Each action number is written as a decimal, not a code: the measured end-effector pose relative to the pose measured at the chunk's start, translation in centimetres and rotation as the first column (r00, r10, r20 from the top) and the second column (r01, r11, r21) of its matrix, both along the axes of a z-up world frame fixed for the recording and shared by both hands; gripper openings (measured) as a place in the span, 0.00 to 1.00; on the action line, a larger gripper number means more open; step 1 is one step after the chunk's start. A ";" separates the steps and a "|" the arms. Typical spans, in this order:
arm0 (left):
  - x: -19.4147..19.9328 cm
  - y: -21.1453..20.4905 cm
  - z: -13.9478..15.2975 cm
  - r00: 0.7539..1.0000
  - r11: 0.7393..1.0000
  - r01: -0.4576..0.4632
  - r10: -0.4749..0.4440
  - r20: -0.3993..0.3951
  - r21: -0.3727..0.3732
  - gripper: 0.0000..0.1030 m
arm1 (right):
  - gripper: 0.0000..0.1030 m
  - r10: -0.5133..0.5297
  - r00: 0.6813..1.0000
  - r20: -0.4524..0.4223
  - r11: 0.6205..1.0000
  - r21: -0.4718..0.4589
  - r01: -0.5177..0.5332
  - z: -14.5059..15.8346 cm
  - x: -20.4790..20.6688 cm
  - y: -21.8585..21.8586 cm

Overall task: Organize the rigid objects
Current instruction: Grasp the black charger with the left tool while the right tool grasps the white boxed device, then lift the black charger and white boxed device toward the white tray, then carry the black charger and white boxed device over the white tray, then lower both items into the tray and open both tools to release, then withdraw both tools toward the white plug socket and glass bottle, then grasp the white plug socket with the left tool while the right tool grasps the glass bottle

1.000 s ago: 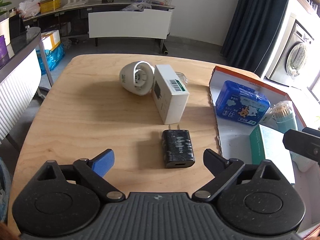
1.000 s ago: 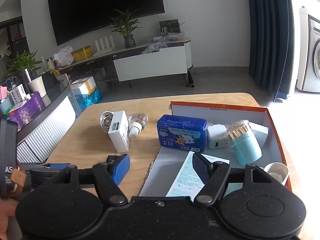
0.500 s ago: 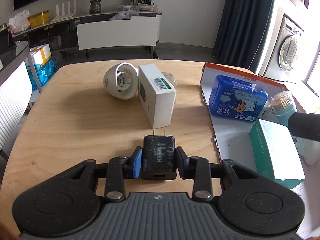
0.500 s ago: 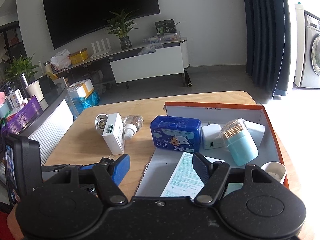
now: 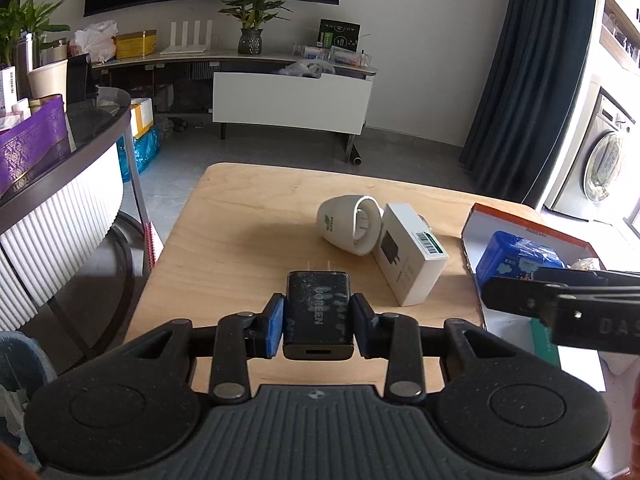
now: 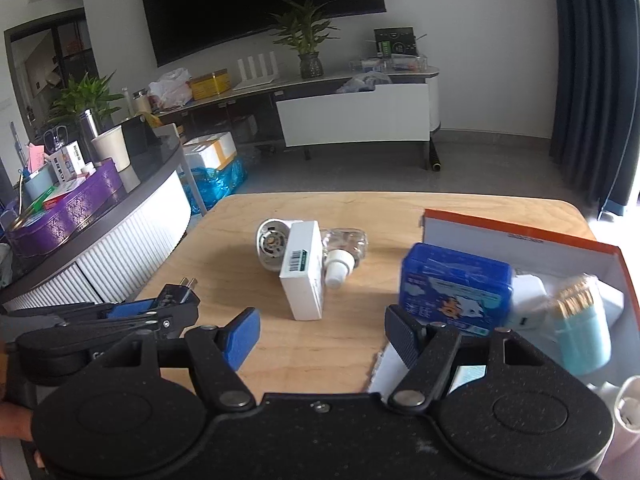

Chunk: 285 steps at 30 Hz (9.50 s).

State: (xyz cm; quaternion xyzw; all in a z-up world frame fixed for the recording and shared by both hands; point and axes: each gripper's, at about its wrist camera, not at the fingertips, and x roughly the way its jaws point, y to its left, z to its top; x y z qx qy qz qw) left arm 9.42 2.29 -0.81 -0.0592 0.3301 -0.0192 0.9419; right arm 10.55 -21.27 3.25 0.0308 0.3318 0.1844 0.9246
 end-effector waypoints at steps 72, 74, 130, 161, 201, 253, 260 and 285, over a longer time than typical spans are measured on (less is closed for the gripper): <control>-7.0 -4.6 2.8 0.998 0.999 0.032 -0.032 0.050 0.001 0.34 | 0.31 -0.058 0.991 0.117 0.998 0.002 0.058 2.2 -11.6 -2.1; -7.2 -4.8 2.8 0.998 0.999 0.036 -0.036 0.055 0.006 0.34 | 0.31 -0.064 0.991 0.121 0.998 0.002 0.064 2.2 -11.9 -2.3; -9.2 -12.6 3.3 0.963 0.968 0.247 -0.251 0.099 0.055 0.34 | 0.31 -0.292 0.938 0.187 0.956 0.070 0.284 3.3 -16.8 -10.9; -8.1 -17.5 2.0 0.930 0.932 0.358 -0.361 0.061 0.060 0.35 | 0.31 -0.406 0.904 0.138 0.914 0.075 0.399 1.8 -15.6 -14.2; -6.2 -17.7 1.2 0.932 0.932 0.362 -0.362 -0.014 0.019 0.54 | 0.57 -0.446 0.881 0.159 0.895 0.104 0.435 1.1 -15.1 -15.2; -0.2 -4.1 3.0 0.998 0.998 0.054 -0.054 -0.039 0.010 0.91 | 0.83 -0.154 0.981 0.119 0.987 -0.022 0.157 2.9 -6.8 -4.2; 1.2 -3.6 2.4 0.997 0.998 0.053 -0.053 -0.051 0.013 0.93 | 0.83 -0.131 0.985 0.113 0.990 -0.035 0.136 2.6 -5.6 -3.5; 13.6 -2.8 -4.0 0.988 0.984 0.149 -0.143 -0.063 0.099 1.00 | 0.85 -0.075 0.996 0.050 0.997 -0.027 0.076 0.2 -0.1 -2.4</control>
